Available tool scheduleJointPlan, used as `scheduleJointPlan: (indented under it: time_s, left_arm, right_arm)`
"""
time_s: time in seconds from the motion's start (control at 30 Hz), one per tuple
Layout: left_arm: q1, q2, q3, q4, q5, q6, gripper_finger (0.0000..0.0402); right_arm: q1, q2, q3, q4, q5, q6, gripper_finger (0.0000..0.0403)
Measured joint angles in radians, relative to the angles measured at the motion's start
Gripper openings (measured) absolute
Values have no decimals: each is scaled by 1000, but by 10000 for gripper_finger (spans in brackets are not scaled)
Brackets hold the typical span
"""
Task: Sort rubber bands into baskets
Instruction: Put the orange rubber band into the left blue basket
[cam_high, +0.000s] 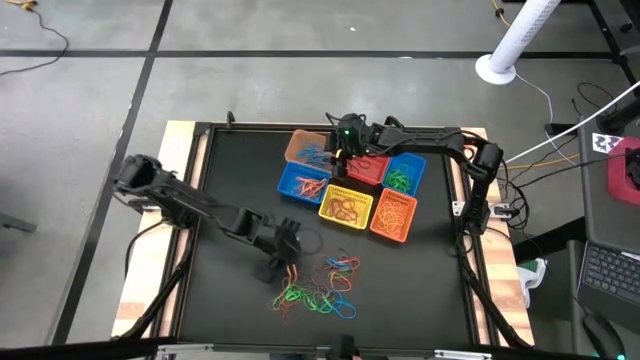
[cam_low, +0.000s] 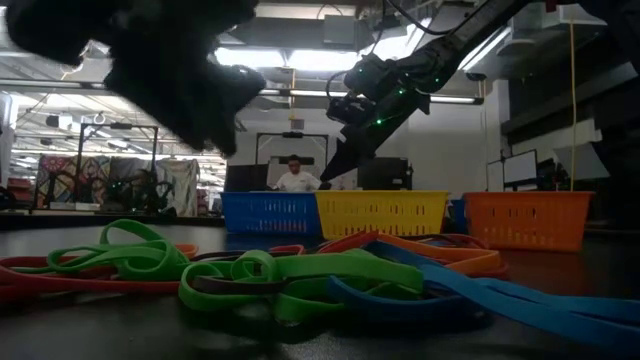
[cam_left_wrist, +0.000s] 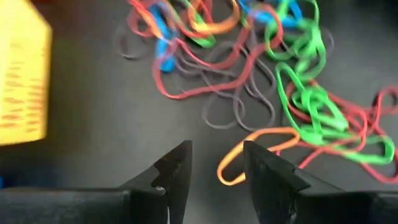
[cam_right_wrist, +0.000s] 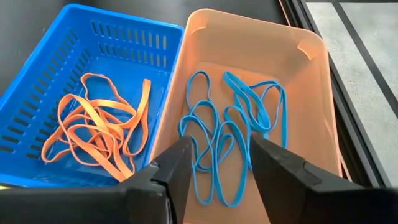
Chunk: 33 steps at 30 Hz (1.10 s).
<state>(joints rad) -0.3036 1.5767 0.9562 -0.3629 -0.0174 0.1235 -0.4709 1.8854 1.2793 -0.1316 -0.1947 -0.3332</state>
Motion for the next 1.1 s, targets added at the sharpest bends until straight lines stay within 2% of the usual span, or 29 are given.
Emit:
scheduleJointPlan:
  time_s: [0.2,0.5,0.63,0.87,1.1]
  left_arm:
    - [-16,113,0,1,43,81,141]
    - [-17,232,5,7,71,181,134]
    - [-2,234,4,8,108,172,104]
    - [21,220,4,12,122,148,12]
    - [76,197,41,-6,100,183,12]
  right_arm:
    - [8,-43,0,-35,-3,0,161]
    - [84,-214,0,-211,-8,0,161]
    - [149,-303,0,-323,-8,0,161]
    - [297,-426,0,-519,-8,21,161]
    - [450,-449,0,-650,-8,236,161]
